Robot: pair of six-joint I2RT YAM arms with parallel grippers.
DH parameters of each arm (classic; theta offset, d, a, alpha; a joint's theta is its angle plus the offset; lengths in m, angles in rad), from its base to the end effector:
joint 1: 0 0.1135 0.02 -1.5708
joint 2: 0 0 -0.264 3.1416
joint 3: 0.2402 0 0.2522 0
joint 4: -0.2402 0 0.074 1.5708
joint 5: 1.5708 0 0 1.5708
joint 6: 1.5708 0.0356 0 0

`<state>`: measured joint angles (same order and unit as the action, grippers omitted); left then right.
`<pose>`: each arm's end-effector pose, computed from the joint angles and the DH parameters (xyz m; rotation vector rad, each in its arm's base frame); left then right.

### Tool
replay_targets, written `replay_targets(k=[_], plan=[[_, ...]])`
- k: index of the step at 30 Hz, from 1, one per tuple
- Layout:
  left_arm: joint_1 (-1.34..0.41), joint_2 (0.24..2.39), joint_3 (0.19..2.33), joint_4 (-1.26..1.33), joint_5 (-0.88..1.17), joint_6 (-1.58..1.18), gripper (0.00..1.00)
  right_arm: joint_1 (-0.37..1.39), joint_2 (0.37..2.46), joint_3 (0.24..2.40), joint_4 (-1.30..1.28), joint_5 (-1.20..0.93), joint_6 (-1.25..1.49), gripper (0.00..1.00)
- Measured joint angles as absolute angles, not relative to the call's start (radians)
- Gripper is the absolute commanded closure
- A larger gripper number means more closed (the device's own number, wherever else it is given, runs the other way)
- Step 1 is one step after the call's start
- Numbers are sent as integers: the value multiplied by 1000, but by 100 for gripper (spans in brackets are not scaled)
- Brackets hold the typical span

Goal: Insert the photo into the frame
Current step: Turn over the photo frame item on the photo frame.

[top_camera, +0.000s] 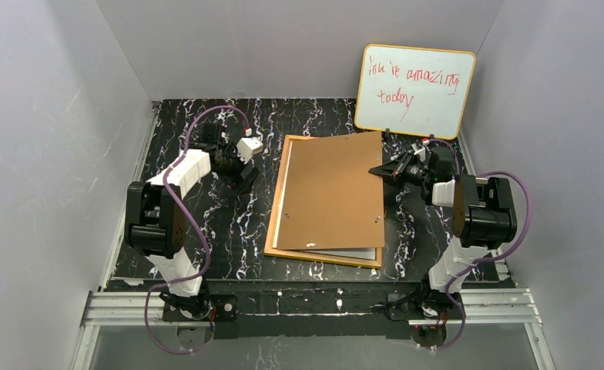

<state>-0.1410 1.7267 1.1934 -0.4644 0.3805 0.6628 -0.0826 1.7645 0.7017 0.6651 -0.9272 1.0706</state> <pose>0.3550 -0.0638 0.2115 1.1004 2.2290 -0.2731 0.3315 0.0011 0.1508 0.5383 2.0578 1.5246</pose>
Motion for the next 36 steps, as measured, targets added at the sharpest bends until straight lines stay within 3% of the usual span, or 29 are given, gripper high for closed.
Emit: replay_targets(k=[23,32,36], plan=[[-153,1727,1188,-481,375,688,2,-10,1824,707,793,-880,1108,99],[-173,1763,1184,-479,376,685,2,41,1813,691,728,-805,1057,99],[-179,1776,1176,-477,376,681,2,96,1791,697,682,-767,1029,90]])
